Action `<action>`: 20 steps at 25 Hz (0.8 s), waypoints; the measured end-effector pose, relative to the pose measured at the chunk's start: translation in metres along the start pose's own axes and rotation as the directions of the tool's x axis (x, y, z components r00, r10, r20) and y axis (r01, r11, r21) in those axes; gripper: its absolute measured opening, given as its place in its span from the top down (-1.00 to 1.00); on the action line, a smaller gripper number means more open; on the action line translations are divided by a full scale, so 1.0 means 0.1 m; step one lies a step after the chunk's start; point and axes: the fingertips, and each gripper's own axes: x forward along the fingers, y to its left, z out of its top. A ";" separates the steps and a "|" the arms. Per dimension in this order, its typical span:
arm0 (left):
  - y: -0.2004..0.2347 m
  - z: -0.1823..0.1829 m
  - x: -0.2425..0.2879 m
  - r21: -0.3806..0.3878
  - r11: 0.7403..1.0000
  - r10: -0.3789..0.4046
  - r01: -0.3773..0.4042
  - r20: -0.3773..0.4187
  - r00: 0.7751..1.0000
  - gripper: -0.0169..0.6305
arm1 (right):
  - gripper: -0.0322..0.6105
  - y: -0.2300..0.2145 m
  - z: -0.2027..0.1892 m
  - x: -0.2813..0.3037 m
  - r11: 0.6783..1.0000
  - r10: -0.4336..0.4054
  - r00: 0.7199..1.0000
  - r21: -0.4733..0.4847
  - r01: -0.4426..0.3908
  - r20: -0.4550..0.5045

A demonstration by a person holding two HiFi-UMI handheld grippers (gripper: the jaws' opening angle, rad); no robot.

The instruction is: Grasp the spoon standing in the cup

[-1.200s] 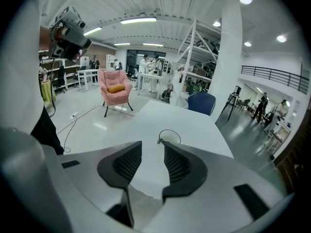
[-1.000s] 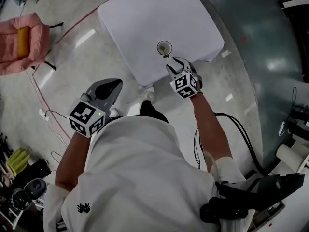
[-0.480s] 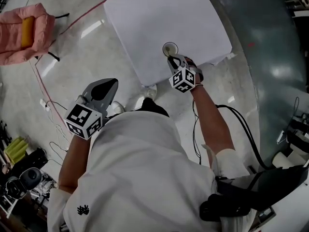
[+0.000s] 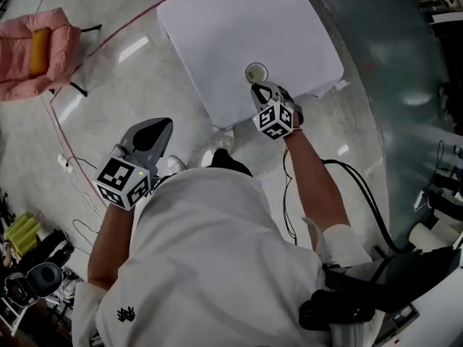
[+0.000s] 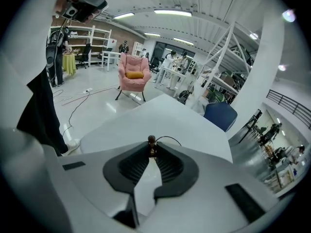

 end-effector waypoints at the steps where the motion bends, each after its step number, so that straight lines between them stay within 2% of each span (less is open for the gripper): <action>1: 0.00 0.00 -0.04 0.002 1.000 -0.003 0.003 0.006 1.000 0.91 | 0.74 0.01 0.03 -0.04 1.000 -0.006 1.000 0.006 0.006 0.001; 12: -0.02 -0.07 -0.47 0.027 0.998 -0.059 0.057 0.074 0.996 0.91 | 0.74 0.06 0.39 -0.59 0.989 -0.122 0.992 0.077 0.122 -0.007; 20: 0.06 -0.21 -0.90 0.034 0.996 -0.087 0.083 0.113 0.990 0.91 | 0.74 0.31 0.95 -1.07 0.976 -0.177 0.984 0.134 0.175 0.007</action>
